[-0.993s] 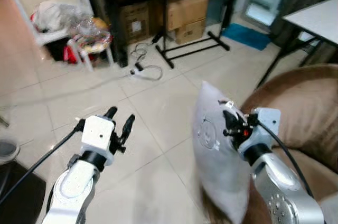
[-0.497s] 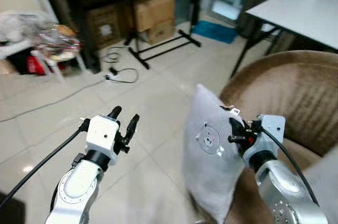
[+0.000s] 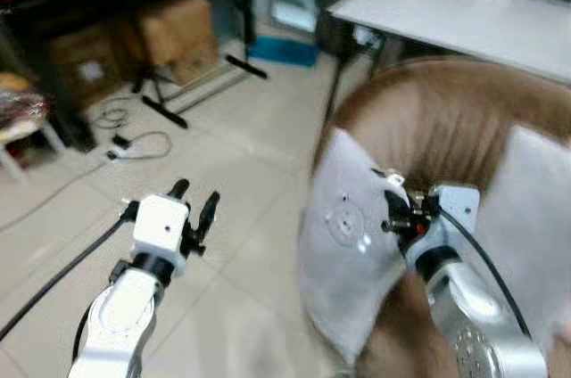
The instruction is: Move the pillow to the sofa from floor
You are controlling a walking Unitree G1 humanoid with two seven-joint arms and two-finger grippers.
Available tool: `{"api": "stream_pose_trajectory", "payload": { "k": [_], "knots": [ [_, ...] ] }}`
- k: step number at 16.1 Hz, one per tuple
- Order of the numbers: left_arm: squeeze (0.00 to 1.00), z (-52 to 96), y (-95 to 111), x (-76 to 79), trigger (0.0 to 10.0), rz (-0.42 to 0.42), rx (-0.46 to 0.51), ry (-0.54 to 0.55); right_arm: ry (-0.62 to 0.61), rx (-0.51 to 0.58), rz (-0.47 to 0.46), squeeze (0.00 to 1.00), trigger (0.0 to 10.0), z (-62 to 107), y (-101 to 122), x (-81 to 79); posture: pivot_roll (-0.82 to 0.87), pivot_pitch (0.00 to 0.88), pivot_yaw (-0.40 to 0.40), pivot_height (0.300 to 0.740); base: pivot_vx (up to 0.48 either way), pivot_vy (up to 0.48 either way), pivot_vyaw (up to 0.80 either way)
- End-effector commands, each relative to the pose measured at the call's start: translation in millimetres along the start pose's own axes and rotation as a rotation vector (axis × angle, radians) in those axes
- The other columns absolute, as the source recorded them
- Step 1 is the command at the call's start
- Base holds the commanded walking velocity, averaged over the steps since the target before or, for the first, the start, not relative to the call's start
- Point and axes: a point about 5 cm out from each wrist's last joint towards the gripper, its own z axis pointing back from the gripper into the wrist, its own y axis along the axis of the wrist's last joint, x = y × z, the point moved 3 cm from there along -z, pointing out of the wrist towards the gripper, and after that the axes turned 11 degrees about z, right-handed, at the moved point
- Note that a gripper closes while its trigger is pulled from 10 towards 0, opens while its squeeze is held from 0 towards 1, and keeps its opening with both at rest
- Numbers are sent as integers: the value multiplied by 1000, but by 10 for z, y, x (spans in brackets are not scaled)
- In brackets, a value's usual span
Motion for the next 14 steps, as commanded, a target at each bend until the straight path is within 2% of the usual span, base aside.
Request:
{"api": "stream_pose_trajectory", "payload": {
  "k": [1, 8, 11, 14],
  "knots": [
    [0, -33, 38, 44, 10000, -7, 15, -6, -35, 52, 8, 0, 10000, 15, 120, 86, -93, 0, 15, 740, 0, 0, -775],
    [0, -64, 119, -19, 10000, -28, 53, 19, -45, 78, -14, 0, 10000, -98, 195, 78, -75, 0, 10, 740, 0, 0, -781],
    [0, -66, 123, -25, 10000, -24, 51, 12, -37, 103, -12, 0, 10000, -195, 277, 49, -65, 0, 4, 740, 291, 0, -788],
    [0, -58, 101, 10, 10000, -25, 31, -30, -37, 111, -9, 0, 10000, -216, 293, 47, -60, 0, 4, 740, 303, 0, 0]
  ]
}}
